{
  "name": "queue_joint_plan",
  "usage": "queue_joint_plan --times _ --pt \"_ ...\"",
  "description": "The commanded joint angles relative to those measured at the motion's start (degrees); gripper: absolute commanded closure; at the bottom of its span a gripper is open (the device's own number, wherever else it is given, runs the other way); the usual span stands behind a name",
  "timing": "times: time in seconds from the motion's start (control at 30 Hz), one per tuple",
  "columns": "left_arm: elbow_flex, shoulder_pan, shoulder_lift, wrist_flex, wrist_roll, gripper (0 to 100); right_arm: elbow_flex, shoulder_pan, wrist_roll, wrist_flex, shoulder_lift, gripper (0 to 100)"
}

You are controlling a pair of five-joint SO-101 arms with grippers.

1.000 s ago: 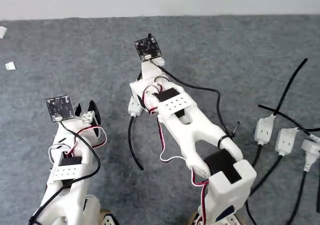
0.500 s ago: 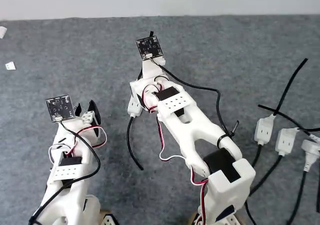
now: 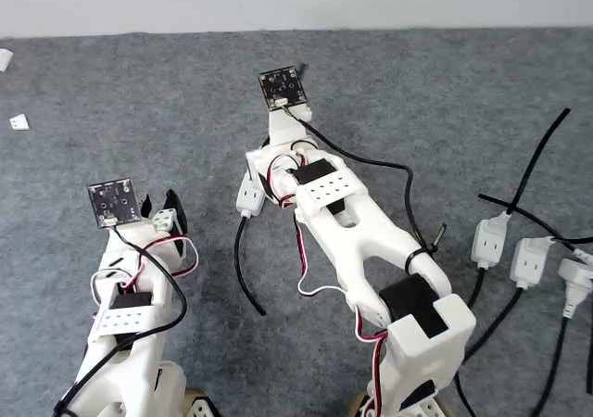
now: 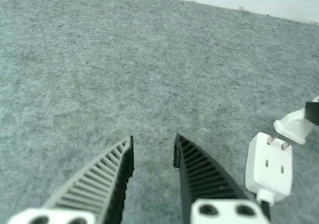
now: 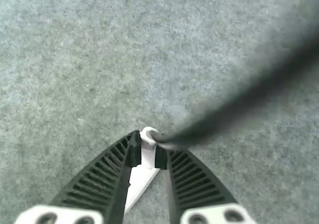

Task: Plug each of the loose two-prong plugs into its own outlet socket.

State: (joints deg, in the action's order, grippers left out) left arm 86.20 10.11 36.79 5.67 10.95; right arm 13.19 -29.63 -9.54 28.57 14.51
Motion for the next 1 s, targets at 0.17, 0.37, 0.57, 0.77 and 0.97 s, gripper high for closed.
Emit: queue_joint_plan --times 0.17,0.37,0.57,0.77,0.97 --pt "-0.57 0.35 1.23 1.49 -1.32 88 -1.49 0.31 2.46 1.63 -2.24 99.1" --pt "-0.57 0.35 1.23 1.49 -1.32 88 -2.64 -0.13 5.89 4.18 -2.07 99.1" --pt "-0.57 0.35 1.23 1.49 -1.32 88 -6.68 -0.92 7.91 8.57 -1.98 99.1" --pt "-0.57 0.35 1.23 1.49 -1.32 88 -11.69 -2.51 9.76 11.74 -0.92 99.1" --pt "-0.57 0.35 1.23 1.49 -1.32 88 -18.73 -2.51 11.52 15.87 3.91 99.1"
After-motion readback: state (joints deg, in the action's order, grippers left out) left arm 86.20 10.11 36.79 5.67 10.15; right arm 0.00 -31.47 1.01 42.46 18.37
